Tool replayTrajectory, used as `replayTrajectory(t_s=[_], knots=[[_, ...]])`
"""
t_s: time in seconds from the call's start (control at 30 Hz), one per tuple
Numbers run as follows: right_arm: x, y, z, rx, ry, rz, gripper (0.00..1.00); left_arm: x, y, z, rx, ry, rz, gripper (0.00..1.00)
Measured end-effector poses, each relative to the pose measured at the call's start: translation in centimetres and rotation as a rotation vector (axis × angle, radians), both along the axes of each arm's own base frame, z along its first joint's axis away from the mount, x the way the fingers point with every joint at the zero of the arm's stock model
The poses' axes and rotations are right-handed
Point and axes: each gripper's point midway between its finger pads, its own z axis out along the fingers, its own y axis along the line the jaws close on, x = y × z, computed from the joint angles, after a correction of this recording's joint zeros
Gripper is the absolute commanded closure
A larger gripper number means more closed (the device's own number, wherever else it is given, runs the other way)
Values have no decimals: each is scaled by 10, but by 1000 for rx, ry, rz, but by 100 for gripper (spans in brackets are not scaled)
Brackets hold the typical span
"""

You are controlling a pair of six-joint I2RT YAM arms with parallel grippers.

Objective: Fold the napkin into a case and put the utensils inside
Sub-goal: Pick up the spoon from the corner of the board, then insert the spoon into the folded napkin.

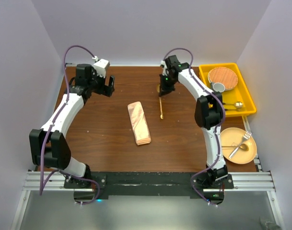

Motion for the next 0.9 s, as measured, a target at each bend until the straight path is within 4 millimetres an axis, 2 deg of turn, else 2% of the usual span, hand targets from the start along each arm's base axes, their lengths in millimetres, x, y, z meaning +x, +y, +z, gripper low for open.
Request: replayTrajectory(t_s=[0.17,0.27,0.33,0.43,0.57,0.9], knots=[[-11,77,63,116,-150,94,100,-10,3,-6,-10,9,22,0],[-17,115,90,171,-225,141,100,-13,6,-7,-17,7,37,0],[-22,133,100,189,-255,164,100,-14,8,-7,-26,8,52,0],[-23,149,110,197,-296,182,100,-12,12,-5,-33,0,68,0],[-18,159,107,175,-338,183,100,-13,14,-5,-41,-6,77,0],[1,153,66,78,-351,163,100,-17,15,-1,-49,-19,83,0]])
